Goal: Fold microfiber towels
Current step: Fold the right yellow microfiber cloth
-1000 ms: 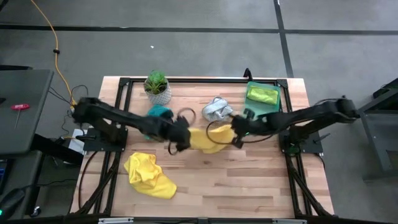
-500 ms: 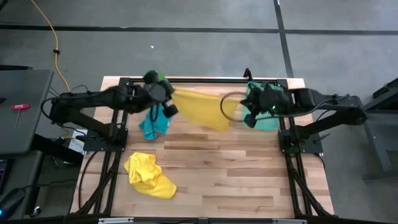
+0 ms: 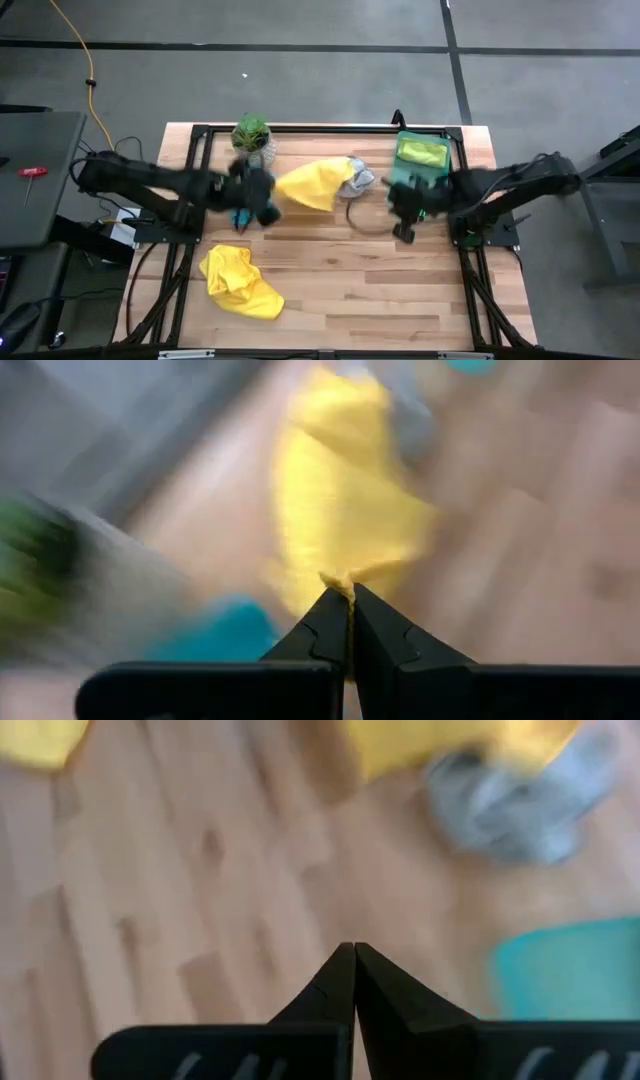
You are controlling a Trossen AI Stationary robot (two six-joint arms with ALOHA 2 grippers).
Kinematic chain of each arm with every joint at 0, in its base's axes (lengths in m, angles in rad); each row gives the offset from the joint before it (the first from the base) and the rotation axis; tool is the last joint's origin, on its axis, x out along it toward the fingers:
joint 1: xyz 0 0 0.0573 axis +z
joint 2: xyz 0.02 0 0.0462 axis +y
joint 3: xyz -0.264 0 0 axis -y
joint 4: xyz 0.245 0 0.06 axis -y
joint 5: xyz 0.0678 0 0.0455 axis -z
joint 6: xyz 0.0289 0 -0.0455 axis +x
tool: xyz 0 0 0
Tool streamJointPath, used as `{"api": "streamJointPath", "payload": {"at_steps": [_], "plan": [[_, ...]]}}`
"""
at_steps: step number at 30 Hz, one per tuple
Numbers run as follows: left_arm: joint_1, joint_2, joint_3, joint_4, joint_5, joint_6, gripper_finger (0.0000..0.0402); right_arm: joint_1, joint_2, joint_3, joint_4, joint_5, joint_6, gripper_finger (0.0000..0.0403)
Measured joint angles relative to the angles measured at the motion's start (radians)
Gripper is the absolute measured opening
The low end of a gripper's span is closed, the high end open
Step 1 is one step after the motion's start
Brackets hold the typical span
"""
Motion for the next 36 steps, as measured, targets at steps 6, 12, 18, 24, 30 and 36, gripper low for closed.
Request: {"api": "streamJointPath", "payload": {"at_steps": [6,12,18,24,30,36], "plan": [[-0.240,0.065,-0.278,0.393,0.109,-0.432,0.0000,0.137,0.073,-0.249,0.387,-0.069,0.218,0.0001],[-0.363,0.244,-0.356,0.617,0.138,-0.553,0.0000,0.148,0.203,-0.338,0.735,-0.134,0.222,0.0000],[-0.355,0.380,-0.335,0.615,0.265,-0.547,0.0000,0.062,0.361,-0.313,0.866,-0.127,0.103,0.0000],[-0.301,0.339,-0.320,0.550,0.254,-0.527,0.0000,-0.062,0.481,-0.253,0.890,-0.135,0.008,0.0000],[-0.203,0.191,-0.289,0.463,0.160,-0.450,0.0000,-0.154,0.447,-0.221,0.860,-0.155,-0.084,0.0000],[-0.091,0.038,-0.291,0.415,-0.028,-0.513,0.0000,-0.216,0.385,-0.195,0.823,-0.276,-0.171,0.0000]]}}
